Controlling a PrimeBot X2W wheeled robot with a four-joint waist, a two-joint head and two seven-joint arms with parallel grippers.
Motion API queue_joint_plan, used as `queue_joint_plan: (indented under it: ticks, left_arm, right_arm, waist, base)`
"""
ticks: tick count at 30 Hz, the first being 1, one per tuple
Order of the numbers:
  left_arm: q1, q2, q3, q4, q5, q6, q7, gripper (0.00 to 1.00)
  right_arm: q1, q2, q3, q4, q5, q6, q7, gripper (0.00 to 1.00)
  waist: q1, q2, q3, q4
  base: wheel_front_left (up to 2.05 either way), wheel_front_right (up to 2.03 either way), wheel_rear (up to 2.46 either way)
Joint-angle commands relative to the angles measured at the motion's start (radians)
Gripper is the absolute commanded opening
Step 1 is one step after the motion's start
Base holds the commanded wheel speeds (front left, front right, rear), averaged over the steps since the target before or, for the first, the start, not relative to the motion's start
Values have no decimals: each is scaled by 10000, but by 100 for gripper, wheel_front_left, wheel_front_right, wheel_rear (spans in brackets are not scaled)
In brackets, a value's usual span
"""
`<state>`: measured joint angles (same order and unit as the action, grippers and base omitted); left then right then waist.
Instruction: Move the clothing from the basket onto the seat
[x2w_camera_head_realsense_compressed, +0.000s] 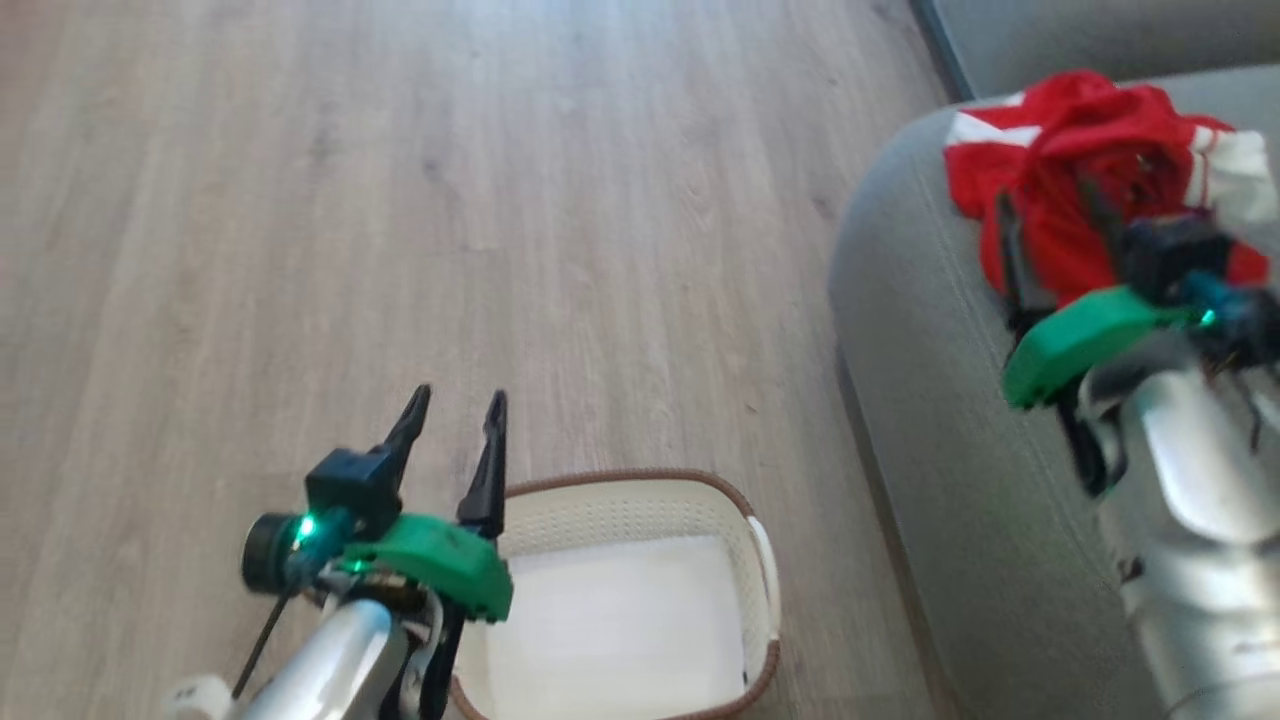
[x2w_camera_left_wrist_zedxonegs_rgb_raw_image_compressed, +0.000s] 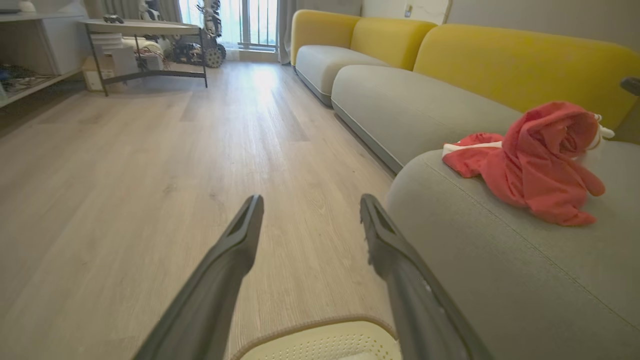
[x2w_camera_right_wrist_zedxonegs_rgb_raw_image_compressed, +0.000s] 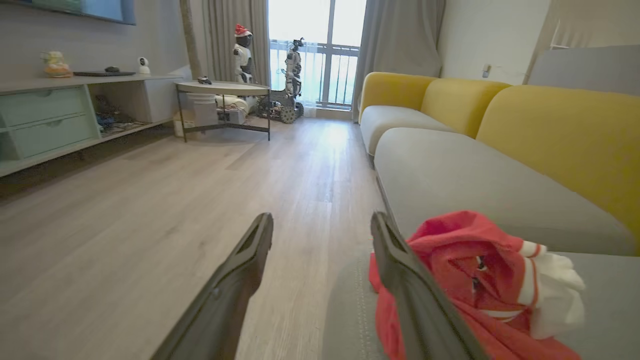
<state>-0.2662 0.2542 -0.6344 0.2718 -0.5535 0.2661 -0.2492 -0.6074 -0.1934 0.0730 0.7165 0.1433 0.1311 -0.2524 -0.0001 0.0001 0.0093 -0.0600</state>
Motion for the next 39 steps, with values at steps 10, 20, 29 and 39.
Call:
queue_joint_plan:
  ticks: [10,20,29,39]
  left_arm:
    - [1423,520,1652,-1217,401,557,-125,100]
    - [3076,380,2755,-1930,849,815,-125,100]
    - [3806,-37,3589,-2211,1288,486,-125,100]
    - [4152,-330,4185,-2024,1559,124,-126,100]
  right_arm:
    - [2304,1097,-428,-2467,-555,-4,-93,100]
    - [4398,1426,-349,-4371,-333,-4,-93,100]
    - [5493,1430,-437,-5018,236,-4,-93,100]
    - [5781,1431,-374,-5040,305,-4,-93,100]
  waist:
    - [1,-1,-581,748]
    - [1,-1,-725,815]
    - [1,-1,-782,905]
    - [1,-1,-718,866]
  base:
    - [0,0,0]
    - [0,0,0]
    - [0,0,0]
    - [0,0,0]
